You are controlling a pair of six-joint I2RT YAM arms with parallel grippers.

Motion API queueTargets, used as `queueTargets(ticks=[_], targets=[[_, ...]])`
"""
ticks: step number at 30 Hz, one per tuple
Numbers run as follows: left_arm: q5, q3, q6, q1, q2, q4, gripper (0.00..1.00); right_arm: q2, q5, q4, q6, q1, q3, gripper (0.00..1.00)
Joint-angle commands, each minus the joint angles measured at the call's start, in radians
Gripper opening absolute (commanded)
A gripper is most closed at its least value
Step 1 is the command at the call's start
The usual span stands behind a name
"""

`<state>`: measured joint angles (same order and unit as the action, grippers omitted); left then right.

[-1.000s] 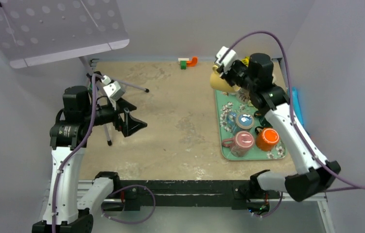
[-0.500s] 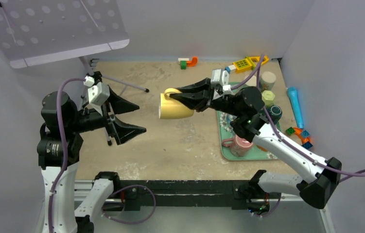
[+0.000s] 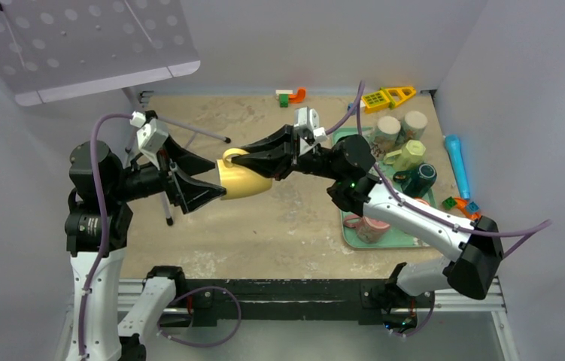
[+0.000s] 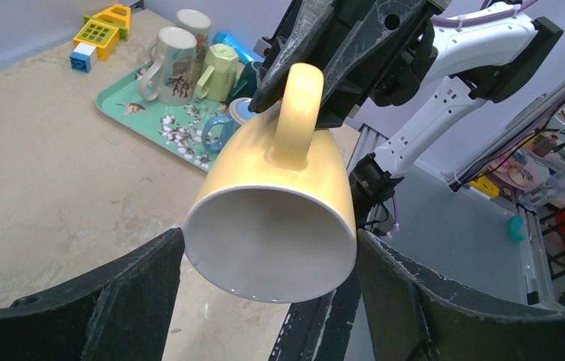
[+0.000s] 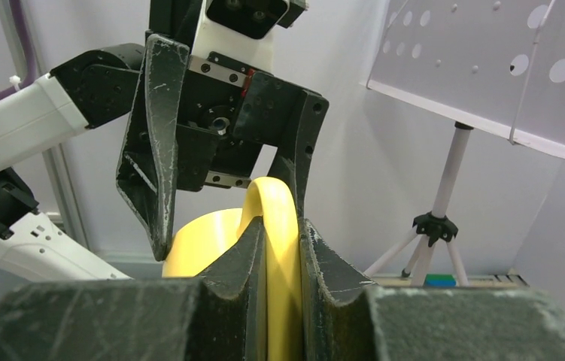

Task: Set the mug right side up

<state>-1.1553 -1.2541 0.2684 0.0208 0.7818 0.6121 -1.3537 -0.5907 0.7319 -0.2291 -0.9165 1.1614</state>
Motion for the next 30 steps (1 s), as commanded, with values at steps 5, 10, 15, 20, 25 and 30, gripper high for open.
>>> queueTargets(ticks=[5,10,15,20,25,30], targets=[[-0.033,0.034,0.087,0.027,0.021,-0.046,0.61,-0.052,0.127,0.215,-0.081,-0.044,0.092,0.00],[-0.010,0.005,0.076,0.031,-0.001,-0.021,0.54,-0.091,0.160,0.262,-0.060,-0.044,0.089,0.00],[0.209,-0.129,-0.176,0.031,-0.056,0.253,0.78,-0.079,0.212,0.192,-0.005,-0.040,0.104,0.00],[0.367,-0.168,-0.332,0.030,-0.055,0.365,0.95,-0.048,0.259,0.098,0.058,-0.027,0.125,0.00],[0.216,-0.139,-0.314,0.030,-0.034,0.327,0.96,-0.055,0.233,0.059,0.080,-0.025,0.154,0.00],[0.162,-0.112,-0.224,0.031,0.023,0.178,0.94,-0.074,0.187,0.043,0.080,-0.024,0.174,0.00]])
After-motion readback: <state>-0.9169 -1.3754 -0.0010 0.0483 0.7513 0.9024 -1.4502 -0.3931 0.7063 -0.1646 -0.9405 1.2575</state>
